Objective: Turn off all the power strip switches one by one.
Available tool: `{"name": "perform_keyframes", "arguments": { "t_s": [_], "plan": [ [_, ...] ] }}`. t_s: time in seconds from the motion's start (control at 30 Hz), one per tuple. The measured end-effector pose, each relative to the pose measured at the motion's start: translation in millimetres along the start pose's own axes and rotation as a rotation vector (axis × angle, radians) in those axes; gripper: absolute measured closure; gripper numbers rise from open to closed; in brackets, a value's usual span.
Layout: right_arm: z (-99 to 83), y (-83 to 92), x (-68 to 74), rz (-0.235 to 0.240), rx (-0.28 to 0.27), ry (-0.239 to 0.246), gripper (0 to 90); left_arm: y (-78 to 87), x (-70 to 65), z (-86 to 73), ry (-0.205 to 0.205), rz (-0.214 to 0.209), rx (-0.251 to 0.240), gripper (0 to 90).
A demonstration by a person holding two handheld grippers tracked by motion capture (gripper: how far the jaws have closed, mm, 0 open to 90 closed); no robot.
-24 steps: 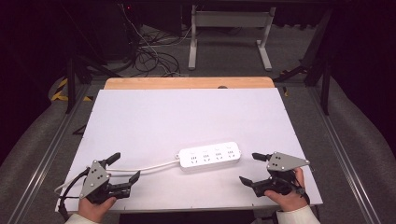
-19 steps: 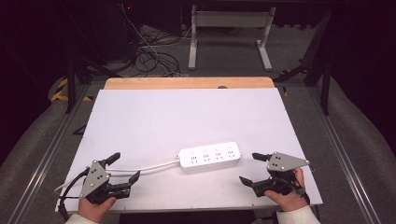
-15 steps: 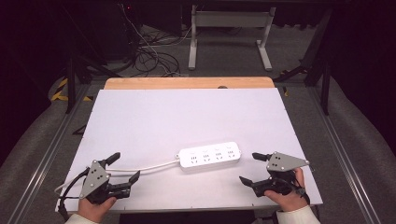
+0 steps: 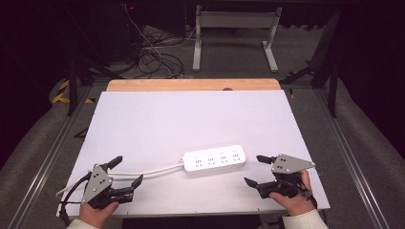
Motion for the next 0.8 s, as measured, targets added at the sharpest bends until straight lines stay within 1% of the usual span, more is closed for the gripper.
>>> {"name": "perform_keyframes", "arguments": {
  "t_s": [0.33,0.47,0.63,0.8],
  "plan": [
    [16.7,-1.1,-6.0,0.005,-0.008,0.004,18.2,0.2,-0.5,0.3,-0.002,0.001,0.001,13.9],
    [22.8,-5.6,-10.5,0.008,-0.005,-0.002,18.2,0.0,-0.3,0.1,0.000,0.001,0.000,13.9],
    [32.7,-12.2,-17.4,-0.005,0.004,-0.002,18.9,-0.2,-0.1,0.1,-0.002,0.002,0.000,13.9],
    [40.6,-21.4,-22.9,-0.005,0.014,-0.002,19.3,-0.4,0.1,-0.1,-0.003,0.001,0.002,13.9]
  ]
}}
Point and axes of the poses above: each handheld gripper's, and its own axes: y roughly backward along the jaws, z roughly out of its top, x roughly to its left, the point moved 3 cm from there along -y, roughly forward along the jaws, and after that the axes turned 5 degrees about z, right-handed, at the moved point
